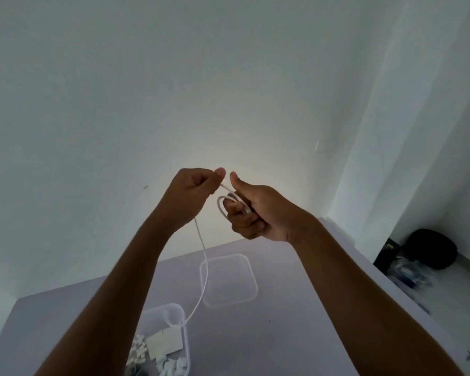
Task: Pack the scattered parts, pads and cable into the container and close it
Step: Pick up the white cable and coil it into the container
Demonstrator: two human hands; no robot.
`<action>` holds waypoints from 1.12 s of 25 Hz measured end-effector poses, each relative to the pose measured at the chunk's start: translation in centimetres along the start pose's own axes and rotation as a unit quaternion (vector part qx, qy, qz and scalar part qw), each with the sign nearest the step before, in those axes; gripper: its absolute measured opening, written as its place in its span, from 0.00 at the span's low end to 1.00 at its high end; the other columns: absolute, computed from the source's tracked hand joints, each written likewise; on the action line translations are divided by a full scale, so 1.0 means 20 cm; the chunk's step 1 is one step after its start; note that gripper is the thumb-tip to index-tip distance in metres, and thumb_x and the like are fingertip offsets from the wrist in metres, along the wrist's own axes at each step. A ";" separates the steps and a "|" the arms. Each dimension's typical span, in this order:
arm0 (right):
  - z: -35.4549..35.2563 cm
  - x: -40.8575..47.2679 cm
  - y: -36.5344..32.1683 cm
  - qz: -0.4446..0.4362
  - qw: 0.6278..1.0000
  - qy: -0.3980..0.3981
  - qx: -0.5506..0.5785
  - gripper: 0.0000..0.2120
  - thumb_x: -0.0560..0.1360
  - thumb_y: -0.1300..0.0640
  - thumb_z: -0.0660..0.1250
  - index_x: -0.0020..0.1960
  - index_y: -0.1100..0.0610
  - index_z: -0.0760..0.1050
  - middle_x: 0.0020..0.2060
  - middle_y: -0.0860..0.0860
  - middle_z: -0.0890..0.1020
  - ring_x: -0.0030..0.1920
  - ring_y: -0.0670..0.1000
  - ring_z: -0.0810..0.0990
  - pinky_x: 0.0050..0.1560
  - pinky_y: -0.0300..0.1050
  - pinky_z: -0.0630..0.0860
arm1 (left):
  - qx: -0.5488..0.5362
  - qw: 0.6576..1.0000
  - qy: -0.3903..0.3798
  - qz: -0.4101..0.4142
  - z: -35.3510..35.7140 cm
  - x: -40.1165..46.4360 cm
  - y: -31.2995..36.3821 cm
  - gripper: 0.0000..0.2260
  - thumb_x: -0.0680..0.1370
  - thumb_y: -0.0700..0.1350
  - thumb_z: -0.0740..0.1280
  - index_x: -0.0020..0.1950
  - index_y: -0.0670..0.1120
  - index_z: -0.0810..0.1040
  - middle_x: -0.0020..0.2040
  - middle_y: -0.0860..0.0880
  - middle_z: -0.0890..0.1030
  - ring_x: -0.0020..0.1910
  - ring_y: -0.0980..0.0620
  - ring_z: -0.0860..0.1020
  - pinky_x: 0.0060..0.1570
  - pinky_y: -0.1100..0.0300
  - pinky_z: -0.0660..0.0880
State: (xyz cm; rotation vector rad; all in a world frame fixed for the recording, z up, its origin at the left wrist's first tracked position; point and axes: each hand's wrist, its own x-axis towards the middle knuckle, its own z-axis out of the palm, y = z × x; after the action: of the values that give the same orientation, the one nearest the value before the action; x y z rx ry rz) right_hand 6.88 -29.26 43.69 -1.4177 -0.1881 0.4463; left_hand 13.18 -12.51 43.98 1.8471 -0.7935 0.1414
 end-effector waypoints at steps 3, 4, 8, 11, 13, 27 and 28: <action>0.07 -0.01 -0.07 -0.104 0.955 -0.122 0.248 0.23 0.83 0.42 0.50 0.34 0.54 0.63 0.24 0.47 0.58 0.23 0.46 0.56 0.24 0.38 0.55 | -0.045 0.997 0.031 -0.059 0.10 0.00 -0.06 0.27 0.82 0.56 0.58 0.26 0.44 0.66 0.21 0.53 0.64 0.22 0.55 0.61 0.28 0.60 0.57; 0.08 0.00 -0.09 -0.171 0.923 -0.106 0.327 0.22 0.83 0.44 0.49 0.35 0.54 0.64 0.25 0.47 0.59 0.24 0.46 0.57 0.26 0.38 0.58 | -0.040 0.996 0.016 -0.079 0.12 -0.02 -0.08 0.26 0.82 0.57 0.56 0.25 0.47 0.66 0.20 0.54 0.64 0.21 0.57 0.60 0.28 0.60 0.57; -0.04 0.08 -0.14 -0.391 0.883 0.193 0.175 0.19 0.84 0.46 0.50 0.38 0.54 0.64 0.28 0.49 0.65 0.29 0.49 0.65 0.34 0.42 0.65 | 0.050 0.992 -0.095 -0.064 0.15 -0.09 -0.09 0.25 0.83 0.57 0.55 0.28 0.47 0.63 0.21 0.55 0.62 0.22 0.58 0.58 0.27 0.63 0.57; -0.13 0.15 -0.03 -0.272 0.857 0.362 -0.247 0.18 0.84 0.46 0.52 0.40 0.56 0.66 0.29 0.50 0.73 0.30 0.49 0.72 0.36 0.47 0.70 | 0.109 0.991 -0.081 0.001 0.06 -0.08 -0.01 0.24 0.83 0.53 0.58 0.28 0.45 0.66 0.22 0.55 0.64 0.24 0.58 0.61 0.27 0.66 0.58; -0.14 0.16 0.05 -0.141 0.871 0.297 -0.364 0.22 0.83 0.42 0.53 0.39 0.56 0.69 0.29 0.51 0.76 0.29 0.50 0.73 0.35 0.46 0.70 | 0.113 0.993 -0.029 0.024 -0.03 -0.03 0.01 0.22 0.82 0.50 0.60 0.28 0.47 0.68 0.22 0.55 0.65 0.23 0.58 0.63 0.27 0.67 0.59; -0.15 0.21 -0.03 -0.381 0.873 0.266 0.148 0.15 0.84 0.50 0.52 0.41 0.53 0.65 0.31 0.49 0.68 0.33 0.49 0.67 0.40 0.44 0.68 | 0.127 0.965 -0.213 -0.086 0.05 -0.12 -0.15 0.20 0.84 0.54 0.55 0.33 0.49 0.67 0.23 0.57 0.68 0.24 0.59 0.63 0.31 0.61 0.63; -0.19 0.23 0.01 -0.362 0.871 0.332 0.000 0.14 0.84 0.51 0.52 0.41 0.53 0.65 0.31 0.48 0.69 0.33 0.49 0.68 0.40 0.45 0.68 | 0.136 0.961 -0.230 -0.077 0.03 -0.13 -0.12 0.19 0.84 0.52 0.55 0.34 0.48 0.69 0.23 0.57 0.69 0.24 0.59 0.64 0.31 0.63 0.63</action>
State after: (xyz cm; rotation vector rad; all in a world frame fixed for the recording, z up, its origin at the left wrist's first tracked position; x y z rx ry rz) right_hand 12.50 -30.75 42.21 -1.3110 -0.1415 -0.6631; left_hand 12.47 -11.39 40.75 2.2331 -0.9779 -0.3053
